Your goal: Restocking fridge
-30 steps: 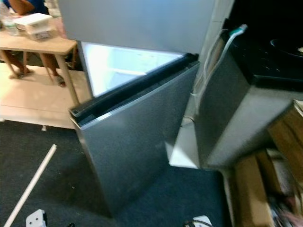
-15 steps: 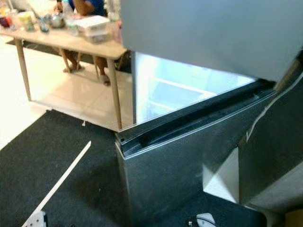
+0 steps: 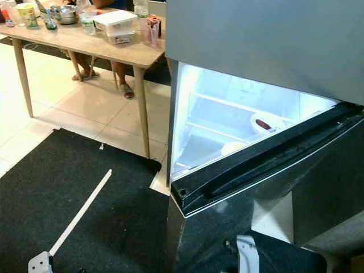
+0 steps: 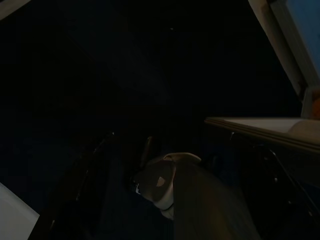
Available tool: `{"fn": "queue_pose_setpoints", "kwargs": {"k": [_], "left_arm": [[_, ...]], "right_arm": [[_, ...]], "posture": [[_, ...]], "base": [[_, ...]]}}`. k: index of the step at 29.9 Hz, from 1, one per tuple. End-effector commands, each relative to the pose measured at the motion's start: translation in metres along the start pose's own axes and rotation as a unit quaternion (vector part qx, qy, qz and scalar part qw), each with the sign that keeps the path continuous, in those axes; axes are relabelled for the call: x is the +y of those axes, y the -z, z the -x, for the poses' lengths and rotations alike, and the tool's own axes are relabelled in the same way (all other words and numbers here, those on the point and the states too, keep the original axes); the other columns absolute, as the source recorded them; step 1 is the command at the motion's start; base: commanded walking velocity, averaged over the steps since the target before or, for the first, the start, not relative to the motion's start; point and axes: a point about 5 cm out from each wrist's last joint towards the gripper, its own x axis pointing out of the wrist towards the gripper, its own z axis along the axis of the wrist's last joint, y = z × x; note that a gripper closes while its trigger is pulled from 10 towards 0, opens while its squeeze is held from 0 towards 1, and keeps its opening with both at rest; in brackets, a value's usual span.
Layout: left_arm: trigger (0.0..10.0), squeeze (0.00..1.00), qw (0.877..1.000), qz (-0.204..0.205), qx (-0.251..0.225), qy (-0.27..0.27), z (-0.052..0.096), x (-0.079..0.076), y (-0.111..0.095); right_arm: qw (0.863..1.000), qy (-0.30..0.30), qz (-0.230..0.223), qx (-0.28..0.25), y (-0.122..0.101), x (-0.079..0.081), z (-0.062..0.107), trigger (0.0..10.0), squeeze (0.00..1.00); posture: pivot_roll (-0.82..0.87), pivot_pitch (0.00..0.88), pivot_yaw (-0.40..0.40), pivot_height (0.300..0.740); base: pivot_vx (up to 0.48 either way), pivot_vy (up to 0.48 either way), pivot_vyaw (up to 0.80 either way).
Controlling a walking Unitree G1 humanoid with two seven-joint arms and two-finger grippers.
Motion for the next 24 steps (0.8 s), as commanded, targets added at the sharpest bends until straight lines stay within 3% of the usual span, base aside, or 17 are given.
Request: {"fn": "queue_pose_setpoints", "kwargs": {"k": [1,5,9,12,14,15,17,18,19,20,21,22,24], "left_arm": [[10.0,0.0,1.0,0.0,0.017,-0.002,0.002,0.002,0.009],[10.0,0.0,1.0,0.0,0.017,-0.001,0.003,0.002,0.01],[10.0,0.0,1.0,0.0,0.021,-0.001,0.005,0.005,0.015],[10.0,0.0,1.0,0.0,0.022,-0.002,0.006,0.006,0.017],[10.0,0.0,1.0,0.002,0.024,-0.007,0.009,0.011,0.02],[10.0,0.0,1.0,0.003,0.024,-0.008,0.01,0.013,0.021],[10.0,0.0,1.0,0.004,0.023,-0.01,0.011,0.015,0.022],[10.0,0.0,1.0,0.004,0.023,-0.01,0.011,0.015,0.022],[10.0,0.0,1.0,0.005,0.022,-0.01,0.012,0.016,0.023],[10.0,0.0,1.0,0.005,0.022,-0.01,0.012,0.016,0.023],[10.0,0.0,1.0,0.005,0.022,-0.011,0.013,0.017,0.023],[10.0,0.0,1.0,0.005,0.022,-0.011,0.013,0.017,0.023],[10.0,0.0,1.0,0.003,0.021,-0.01,0.012,0.016,0.022]], "right_arm": [[0.999,-0.036,0.005,-0.03,-0.016,0.006,-0.004,10.0,0.0],[0.991,-0.095,0.054,-0.072,-0.055,0.024,-0.016,10.0,0.0],[0.976,-0.128,0.125,-0.121,-0.11,0.046,-0.025,10.0,0.0],[0.972,-0.131,0.14,-0.139,-0.127,0.053,-0.027,10.0,0.0],[0.958,-0.125,0.169,-0.195,-0.17,0.07,-0.027,10.0,0.0],[0.946,-0.114,0.173,-0.249,-0.204,0.083,-0.023,10.0,0.0],[0.924,-0.11,0.168,-0.324,-0.248,0.102,-0.012,10.0,0.0],[0.924,-0.11,0.168,-0.324,-0.248,0.102,-0.012,10.0,0.0],[0.907,-0.123,0.156,-0.371,-0.272,0.114,-0.003,10.0,0.0],[0.907,-0.123,0.156,-0.371,-0.272,0.114,-0.003,10.0,0.0],[0.895,-0.132,0.143,-0.401,-0.286,0.121,0.004,10.0,0.0],[0.893,-0.134,0.14,-0.407,-0.288,0.122,0.005,10.0,0.0],[0.903,-0.13,0.141,-0.385,-0.271,0.114,-0.002,10.0,0.0]], "posture": [[-0.06,0.072,-0.01,0.74],[-0.05,0.086,-0.011,0.74],[-0.04,0.108,-0.013,0.74],[-0.03,0.114,-0.015,0.74],[-0.02,0.129,-0.019,0.74],[-0.01,0.133,-0.021,0.74],[-0.01,0.14,-0.02,0.74],[-0.01,0.14,-0.02,0.74],[0.0,0.142,-0.019,0.74],[0.0,0.142,-0.019,0.74],[0.0,0.143,-0.019,0.74],[0.0,0.143,-0.019,0.74],[-0.01,0.14,-0.019,0.74]], "base": [[0.0,0.0,0.0],[0.0,0.0,0.0],[0.0,0.0,0.0],[0.0,0.0,0.0],[0.0,0.0,0.0],[0.0,0.0,0.0],[0.0,0.0,0.0],[0.0,0.0,0.0],[0.0,0.0,0.0],[0.0,0.0,0.0],[0.0,0.0,0.0],[0.0,0.0,0.0],[0.0,0.0,0.0]]}}
